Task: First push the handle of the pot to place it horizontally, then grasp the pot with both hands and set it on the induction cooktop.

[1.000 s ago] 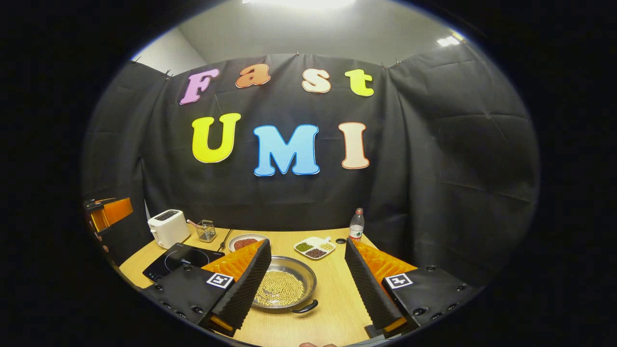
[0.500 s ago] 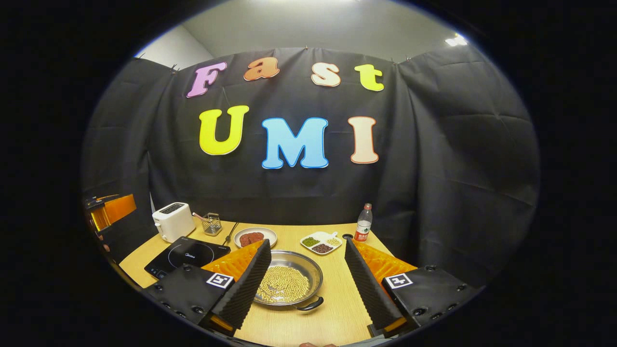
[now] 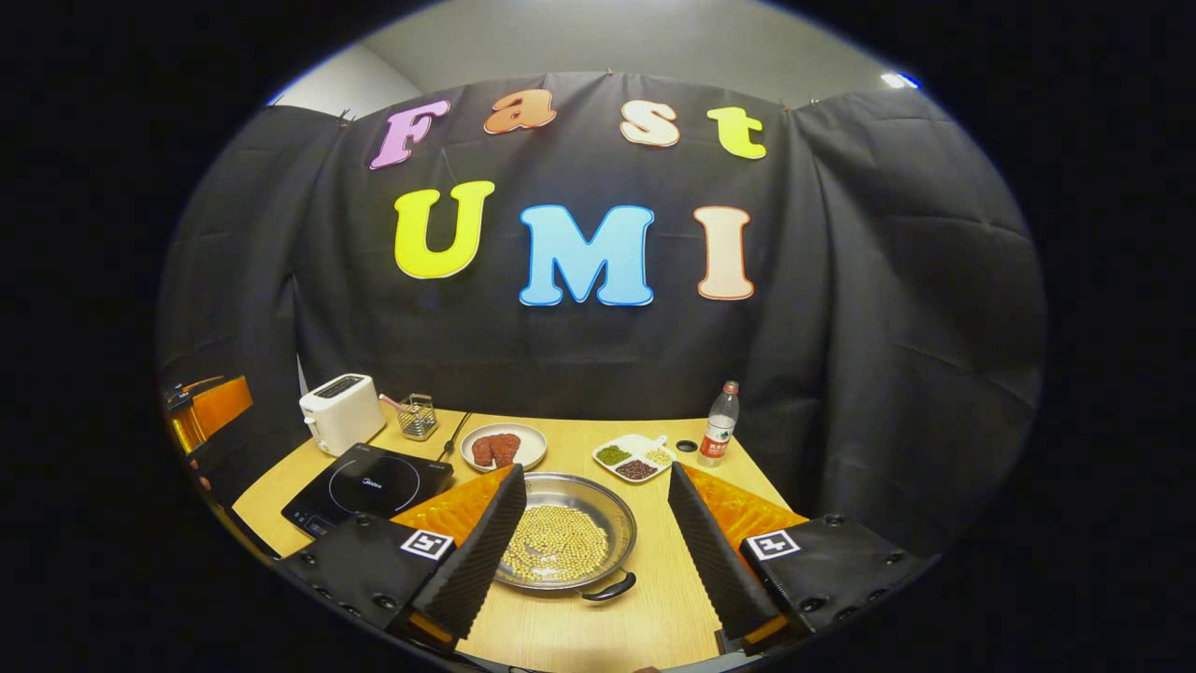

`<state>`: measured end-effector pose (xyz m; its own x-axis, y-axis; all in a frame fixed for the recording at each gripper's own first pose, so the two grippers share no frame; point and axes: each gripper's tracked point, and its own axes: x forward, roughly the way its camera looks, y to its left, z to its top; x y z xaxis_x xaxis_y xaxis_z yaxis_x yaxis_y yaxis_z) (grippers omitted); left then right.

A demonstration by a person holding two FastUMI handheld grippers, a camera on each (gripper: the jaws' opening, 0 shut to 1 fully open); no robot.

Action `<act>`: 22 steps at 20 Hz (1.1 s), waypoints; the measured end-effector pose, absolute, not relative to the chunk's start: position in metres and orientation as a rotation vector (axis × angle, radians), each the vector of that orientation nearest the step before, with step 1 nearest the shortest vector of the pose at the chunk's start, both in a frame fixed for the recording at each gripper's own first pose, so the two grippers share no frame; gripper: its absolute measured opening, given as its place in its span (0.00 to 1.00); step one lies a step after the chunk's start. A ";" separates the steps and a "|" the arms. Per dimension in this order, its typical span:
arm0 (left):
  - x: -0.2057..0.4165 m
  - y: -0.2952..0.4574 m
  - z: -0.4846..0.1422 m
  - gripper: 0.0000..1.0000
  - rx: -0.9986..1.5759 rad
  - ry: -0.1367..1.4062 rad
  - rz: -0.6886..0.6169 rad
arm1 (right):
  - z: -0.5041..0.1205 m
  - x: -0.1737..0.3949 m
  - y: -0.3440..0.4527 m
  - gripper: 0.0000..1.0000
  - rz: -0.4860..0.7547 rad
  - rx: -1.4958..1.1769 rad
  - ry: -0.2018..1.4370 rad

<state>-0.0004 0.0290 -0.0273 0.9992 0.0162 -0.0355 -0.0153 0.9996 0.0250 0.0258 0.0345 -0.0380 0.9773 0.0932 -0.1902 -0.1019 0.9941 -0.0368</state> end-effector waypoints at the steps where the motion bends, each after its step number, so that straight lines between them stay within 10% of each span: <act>1: 0.001 0.034 -0.030 0.88 0.025 0.041 0.017 | -0.042 0.028 0.037 0.95 0.106 -0.042 0.206; 4: -0.001 0.047 -0.039 0.88 0.010 0.061 0.027 | -0.062 0.029 0.048 0.83 0.154 -0.026 0.283; 12: 0.005 0.044 -0.035 0.88 -0.002 0.042 0.017 | -0.127 0.029 0.069 0.02 0.212 -0.070 0.504; 22: 0.004 0.044 -0.048 0.88 0.058 0.114 0.010 | -0.216 0.012 0.086 0.02 0.332 -0.023 0.819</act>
